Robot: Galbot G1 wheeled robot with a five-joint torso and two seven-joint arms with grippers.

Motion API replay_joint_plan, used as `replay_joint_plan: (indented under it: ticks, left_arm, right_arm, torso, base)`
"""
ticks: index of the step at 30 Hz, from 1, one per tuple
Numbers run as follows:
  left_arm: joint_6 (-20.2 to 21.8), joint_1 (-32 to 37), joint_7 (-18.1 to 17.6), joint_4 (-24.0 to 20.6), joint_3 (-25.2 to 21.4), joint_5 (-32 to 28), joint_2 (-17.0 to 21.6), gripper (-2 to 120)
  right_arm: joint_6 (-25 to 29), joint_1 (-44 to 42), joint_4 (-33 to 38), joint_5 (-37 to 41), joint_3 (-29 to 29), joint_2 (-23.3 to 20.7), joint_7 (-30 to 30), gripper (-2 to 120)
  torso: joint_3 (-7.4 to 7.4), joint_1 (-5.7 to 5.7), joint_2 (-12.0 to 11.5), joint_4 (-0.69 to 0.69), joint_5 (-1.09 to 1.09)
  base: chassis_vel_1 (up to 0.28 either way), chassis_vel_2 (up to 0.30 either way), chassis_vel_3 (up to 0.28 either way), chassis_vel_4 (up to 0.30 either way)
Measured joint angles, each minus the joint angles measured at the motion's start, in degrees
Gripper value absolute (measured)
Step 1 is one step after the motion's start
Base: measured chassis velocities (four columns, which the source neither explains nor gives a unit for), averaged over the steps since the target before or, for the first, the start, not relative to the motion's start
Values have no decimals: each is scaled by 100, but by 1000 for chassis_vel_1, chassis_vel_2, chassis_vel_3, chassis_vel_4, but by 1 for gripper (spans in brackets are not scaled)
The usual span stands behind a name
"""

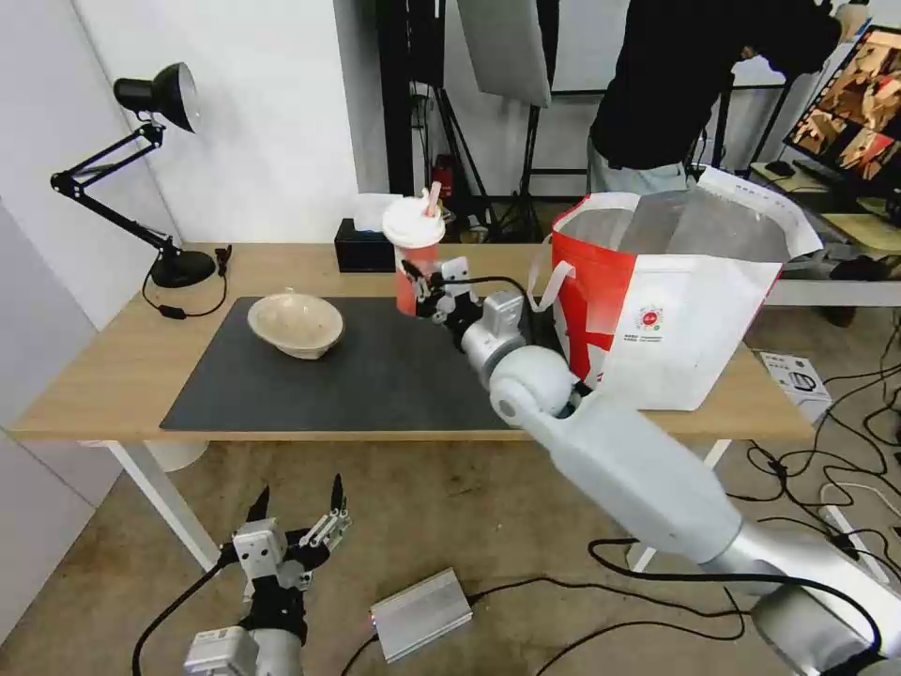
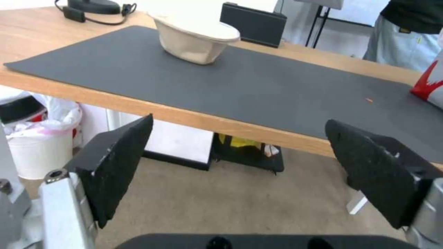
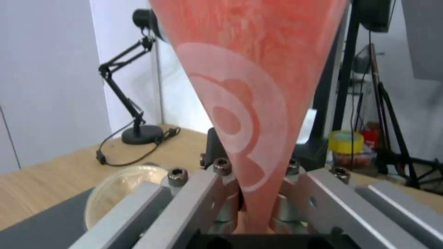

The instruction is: Pick up the trash from the table and place it into the takeout bag.

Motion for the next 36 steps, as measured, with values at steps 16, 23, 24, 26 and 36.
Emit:
replay_joint_plan:
  ticks: [16,23,24,26,36]
  left_arm:
    - [-103,-26,-18,-51,35,17,-2,100]
    - [-140,-37,-22,-43,52,17,-1,100]
    - [-142,-44,-22,-42,54,16,-1,100]
    - [-145,-57,-22,-41,68,14,0,100]
    - [-145,-77,-22,-32,129,11,4,100]
  right_arm:
    - [-211,-92,887,790,363,-864,86,4]
    - [-252,-90,1206,1021,521,-1296,83,4]
    - [-263,-86,1260,1060,551,-1368,84,4]
    - [-287,-79,1372,1155,628,-1534,86,4]
    - [-375,-69,1740,1543,1045,-2088,121,3]
  torso:
    - [0,0,0,0,1]
    - [0,0,0,0,1]
    - [0,0,0,0,1]
    - [0,0,0,0,0]
    - [0,0,0,0,0]
  base:
    - [0,0,0,0]
    - [0,0,0,0]
    - [0,0,0,0]
    - [0,0,0,0]
    - [0,0,0,0]
